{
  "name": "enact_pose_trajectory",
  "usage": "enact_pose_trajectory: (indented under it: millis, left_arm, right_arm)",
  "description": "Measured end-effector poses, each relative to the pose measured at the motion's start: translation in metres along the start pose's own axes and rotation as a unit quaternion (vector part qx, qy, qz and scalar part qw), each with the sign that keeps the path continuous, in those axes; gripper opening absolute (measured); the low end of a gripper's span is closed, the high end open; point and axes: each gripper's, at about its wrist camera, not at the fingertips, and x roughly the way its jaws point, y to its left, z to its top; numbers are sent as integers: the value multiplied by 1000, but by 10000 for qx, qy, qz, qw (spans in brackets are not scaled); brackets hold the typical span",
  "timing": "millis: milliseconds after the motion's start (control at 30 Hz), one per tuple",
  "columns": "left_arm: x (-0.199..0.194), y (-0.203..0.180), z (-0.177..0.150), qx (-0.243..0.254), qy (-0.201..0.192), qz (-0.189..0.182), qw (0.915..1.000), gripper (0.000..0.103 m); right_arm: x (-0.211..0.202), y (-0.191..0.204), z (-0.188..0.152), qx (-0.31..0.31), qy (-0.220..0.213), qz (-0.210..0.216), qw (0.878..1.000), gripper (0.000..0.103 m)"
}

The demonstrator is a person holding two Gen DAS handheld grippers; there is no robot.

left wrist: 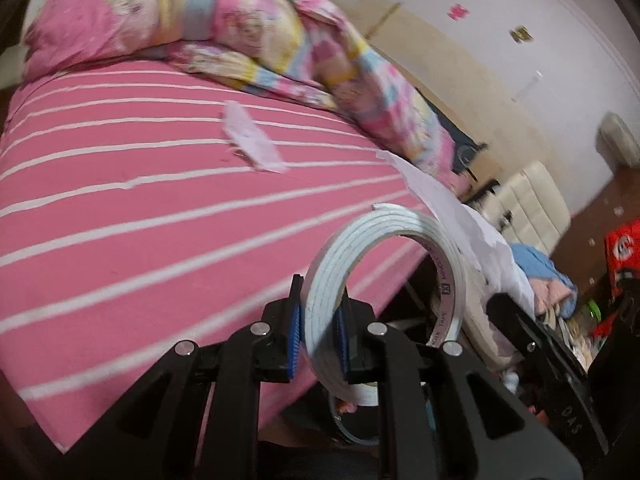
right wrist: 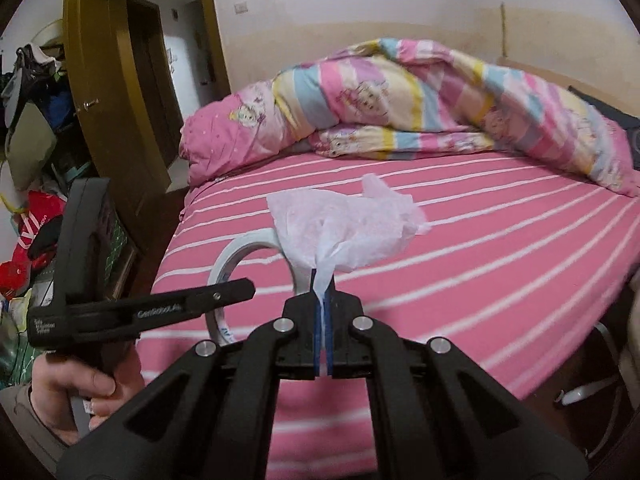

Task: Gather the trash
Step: 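Carry the tape roll and tissue with both tools over the trash bin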

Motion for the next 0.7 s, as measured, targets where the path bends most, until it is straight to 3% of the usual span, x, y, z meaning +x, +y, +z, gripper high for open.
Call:
enact_pose_trajectory:
  millis: [100, 200, 400, 600, 700]
  left_arm:
    - [3, -40, -14, 243, 131, -126, 9995, 14]
    - [15, -70, -26, 398, 336, -326, 9981, 14]
    - [62, -131, -63, 684, 948, -645, 9911, 15]
    - [119, -168, -100, 994, 1575, -622, 9805, 15]
    - [152, -175, -118, 891, 1900, -661, 9755, 15]
  right_arm:
    - [-33, -6, -8, 84, -105, -175, 9998, 2]
    - [-38, -13, 3, 158, -162, -349, 9991, 2]
    - [-81, -39, -7, 561, -251, -802, 9949, 2]
    - [-91, -69, -26, 1066, -74, -1171, 9874, 2]
    - [-86, -92, -44, 1269, 151, -1376, 9822, 2]
